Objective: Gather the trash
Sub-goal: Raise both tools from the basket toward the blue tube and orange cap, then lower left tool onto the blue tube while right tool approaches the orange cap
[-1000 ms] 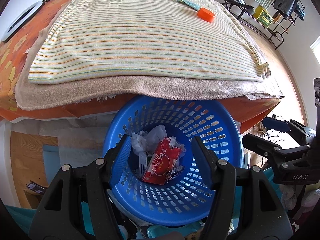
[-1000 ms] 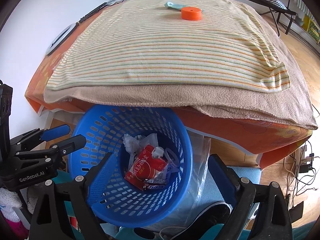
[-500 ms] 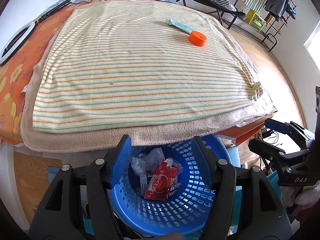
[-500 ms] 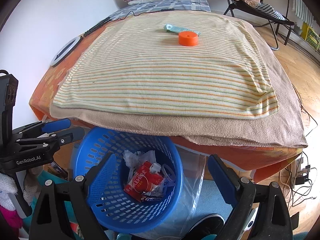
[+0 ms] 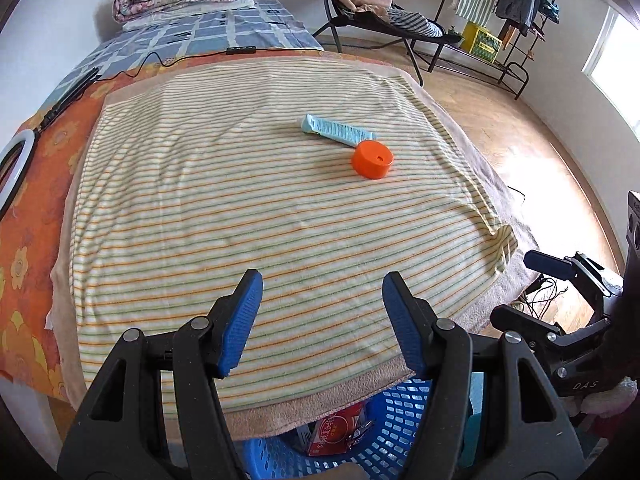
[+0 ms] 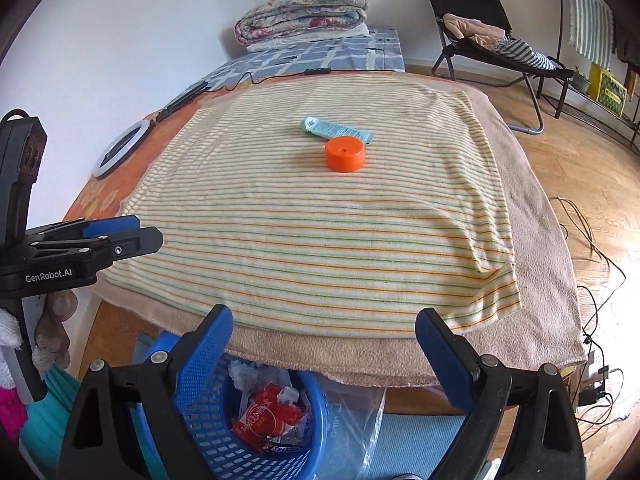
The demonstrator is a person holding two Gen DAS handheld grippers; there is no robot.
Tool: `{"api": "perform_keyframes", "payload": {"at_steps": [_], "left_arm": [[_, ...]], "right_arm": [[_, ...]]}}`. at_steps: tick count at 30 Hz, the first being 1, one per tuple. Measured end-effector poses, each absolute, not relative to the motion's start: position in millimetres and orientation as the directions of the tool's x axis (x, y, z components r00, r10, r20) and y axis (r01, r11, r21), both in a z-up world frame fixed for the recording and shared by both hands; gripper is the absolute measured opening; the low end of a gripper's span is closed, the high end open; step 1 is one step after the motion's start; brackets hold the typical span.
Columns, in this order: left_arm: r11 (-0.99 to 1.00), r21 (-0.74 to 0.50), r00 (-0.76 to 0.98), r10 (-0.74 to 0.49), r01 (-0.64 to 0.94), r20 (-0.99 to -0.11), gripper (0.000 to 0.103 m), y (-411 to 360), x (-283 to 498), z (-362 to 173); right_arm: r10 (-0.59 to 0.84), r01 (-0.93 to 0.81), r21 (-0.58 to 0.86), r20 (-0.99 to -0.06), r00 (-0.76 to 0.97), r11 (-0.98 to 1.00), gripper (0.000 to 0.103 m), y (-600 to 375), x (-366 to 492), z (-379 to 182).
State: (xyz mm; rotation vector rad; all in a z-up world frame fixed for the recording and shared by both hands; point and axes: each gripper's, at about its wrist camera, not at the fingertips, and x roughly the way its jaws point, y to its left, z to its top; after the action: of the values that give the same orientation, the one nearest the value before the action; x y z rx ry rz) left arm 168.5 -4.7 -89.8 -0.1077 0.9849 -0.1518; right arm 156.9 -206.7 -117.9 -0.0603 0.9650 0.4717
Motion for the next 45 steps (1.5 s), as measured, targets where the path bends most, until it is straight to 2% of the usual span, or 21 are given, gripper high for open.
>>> {"api": "perform_keyframes", "payload": {"at_steps": [5,14,22,29,31,33,38,45], "left_arm": [[0.979,-0.152,0.528,-0.2,0.133,-0.825,0.064,-11,217,-85],[0.962,-0.208,0.486,-0.269,0.177,-0.832,0.064,-17,317,-91],[0.962,-0.165,0.445,-0.248,0.218,-0.861,0.064,-38,391,-118],[0.954,-0.189,0.367,-0.267,0.234,-0.891,0.064,-45,436,-146],[0.95,-0.211,0.335,-0.281,0.229,-0.9,0.063,-43,445,-154],[0.95,-0.236,0.308,-0.292,0.205,-0.906,0.051,-38,450,-162],[0.938,-0.281,0.294,-0.333,0.204,-0.896,0.05,-28,438,-161],[0.933,-0.249,0.296,-0.322,0.259,-0.899,0.05,-22,394,-160]], "right_arm": [[0.354,-0.426,0.132,-0.791,0.499,0.895,0.094,-199,177,-114],[0.365,-0.471,0.116,-0.798,0.48,0.875,0.094,-184,218,-118],[0.375,-0.455,0.152,-0.808,0.454,0.877,0.091,-189,255,-123],[0.405,-0.472,0.184,-0.81,0.424,0.862,0.089,-182,265,-125],[0.409,-0.478,0.184,-0.807,0.425,0.859,0.089,-181,265,-124],[0.407,-0.478,0.18,-0.806,0.429,0.86,0.089,-181,266,-123],[0.404,-0.46,0.19,-0.808,0.429,0.867,0.089,-184,273,-125],[0.396,-0.445,0.195,-0.816,0.421,0.874,0.089,-188,276,-128]]}}
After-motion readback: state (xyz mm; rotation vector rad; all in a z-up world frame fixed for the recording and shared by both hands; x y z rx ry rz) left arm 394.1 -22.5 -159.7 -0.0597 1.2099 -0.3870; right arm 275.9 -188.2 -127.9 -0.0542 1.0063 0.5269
